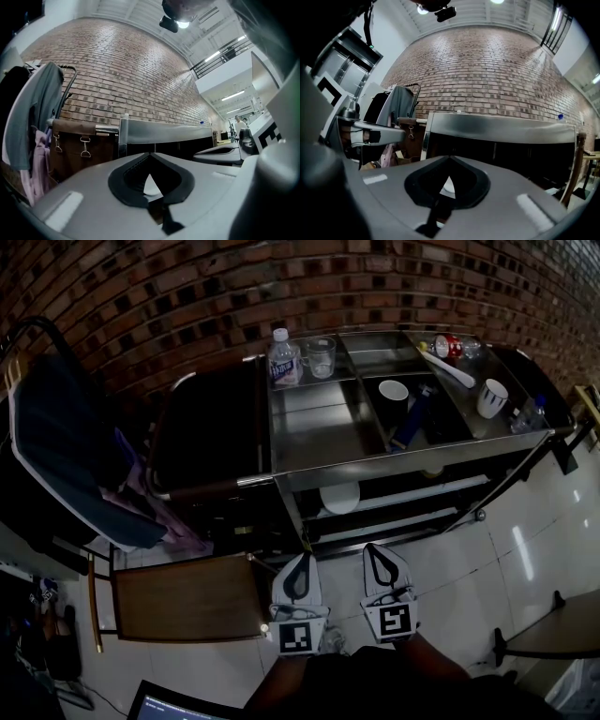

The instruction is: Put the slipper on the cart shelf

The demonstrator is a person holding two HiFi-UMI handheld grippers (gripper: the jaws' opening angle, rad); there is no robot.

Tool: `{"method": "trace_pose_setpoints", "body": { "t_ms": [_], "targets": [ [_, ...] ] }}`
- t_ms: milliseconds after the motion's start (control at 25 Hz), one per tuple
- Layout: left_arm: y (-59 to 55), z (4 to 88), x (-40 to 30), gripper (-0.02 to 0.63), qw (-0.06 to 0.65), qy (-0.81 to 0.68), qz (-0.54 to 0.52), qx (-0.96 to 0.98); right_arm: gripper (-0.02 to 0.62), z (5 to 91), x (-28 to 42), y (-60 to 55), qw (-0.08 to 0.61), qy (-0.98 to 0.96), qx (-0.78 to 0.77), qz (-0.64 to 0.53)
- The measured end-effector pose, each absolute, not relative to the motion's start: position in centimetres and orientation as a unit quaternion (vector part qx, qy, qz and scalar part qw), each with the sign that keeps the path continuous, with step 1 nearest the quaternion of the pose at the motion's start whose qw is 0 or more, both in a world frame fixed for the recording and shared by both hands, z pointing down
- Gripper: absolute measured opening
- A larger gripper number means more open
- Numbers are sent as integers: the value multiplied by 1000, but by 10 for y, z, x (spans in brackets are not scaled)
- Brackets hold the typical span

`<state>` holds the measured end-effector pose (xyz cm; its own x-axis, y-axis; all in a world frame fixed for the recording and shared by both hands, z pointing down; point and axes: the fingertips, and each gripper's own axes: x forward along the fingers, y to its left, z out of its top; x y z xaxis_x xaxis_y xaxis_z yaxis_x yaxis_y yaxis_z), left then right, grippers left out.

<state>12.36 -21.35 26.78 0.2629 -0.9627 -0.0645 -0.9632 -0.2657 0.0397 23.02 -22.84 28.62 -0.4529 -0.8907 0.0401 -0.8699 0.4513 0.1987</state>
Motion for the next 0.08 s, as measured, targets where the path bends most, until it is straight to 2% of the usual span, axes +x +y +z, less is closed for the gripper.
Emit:
{"method": "trace_pose_setpoints", "body": {
  "t_ms": [80],
  "targets": [
    [-215, 266, 124, 12, 3, 607, 38, -794, 2, 285, 231, -229, 74, -849, 518, -80]
  ]
}}
